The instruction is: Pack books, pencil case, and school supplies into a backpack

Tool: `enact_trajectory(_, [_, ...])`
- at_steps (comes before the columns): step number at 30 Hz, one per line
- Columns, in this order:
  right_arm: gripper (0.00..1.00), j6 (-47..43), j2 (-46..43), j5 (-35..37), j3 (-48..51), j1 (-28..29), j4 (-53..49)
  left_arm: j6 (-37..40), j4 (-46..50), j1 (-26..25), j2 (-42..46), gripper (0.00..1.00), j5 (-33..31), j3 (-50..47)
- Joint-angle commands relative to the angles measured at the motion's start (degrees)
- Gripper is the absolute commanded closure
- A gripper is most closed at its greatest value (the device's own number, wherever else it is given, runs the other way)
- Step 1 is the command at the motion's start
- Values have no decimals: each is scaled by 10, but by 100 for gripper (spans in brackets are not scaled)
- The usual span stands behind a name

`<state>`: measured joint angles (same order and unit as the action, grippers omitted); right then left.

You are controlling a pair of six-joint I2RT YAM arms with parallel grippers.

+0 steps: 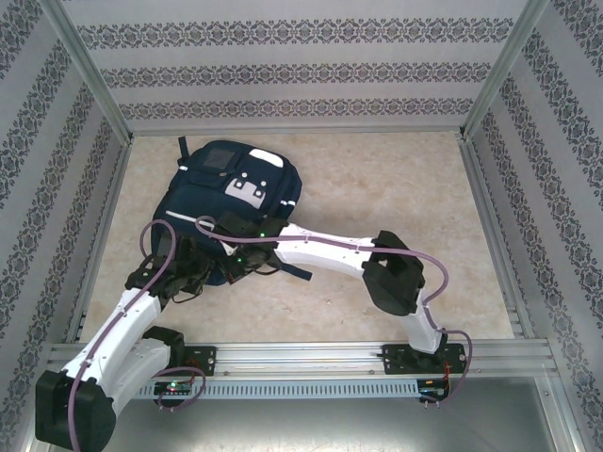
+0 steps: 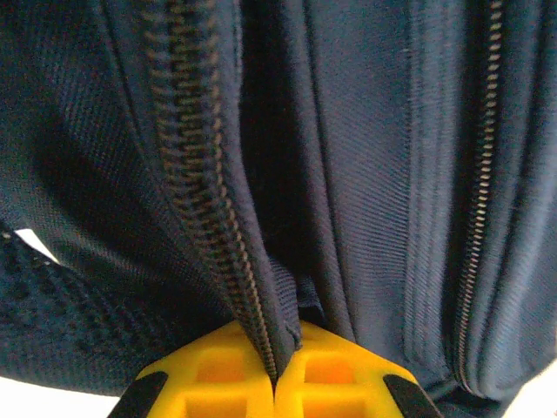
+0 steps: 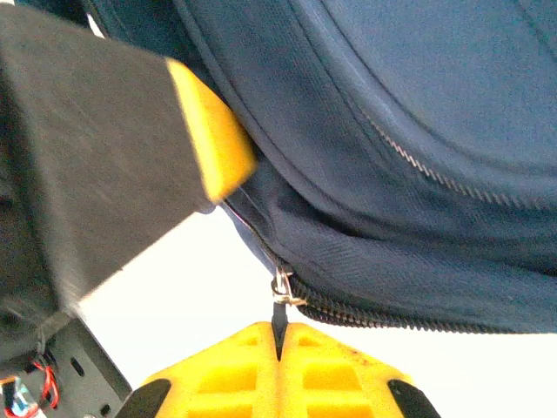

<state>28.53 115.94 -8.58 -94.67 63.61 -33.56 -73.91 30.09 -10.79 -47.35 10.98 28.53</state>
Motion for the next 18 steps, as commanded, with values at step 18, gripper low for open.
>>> enact_trajectory(18, [100, -11, -129, 47, 143, -46, 33, 7, -76, 3, 27, 100, 51, -3])
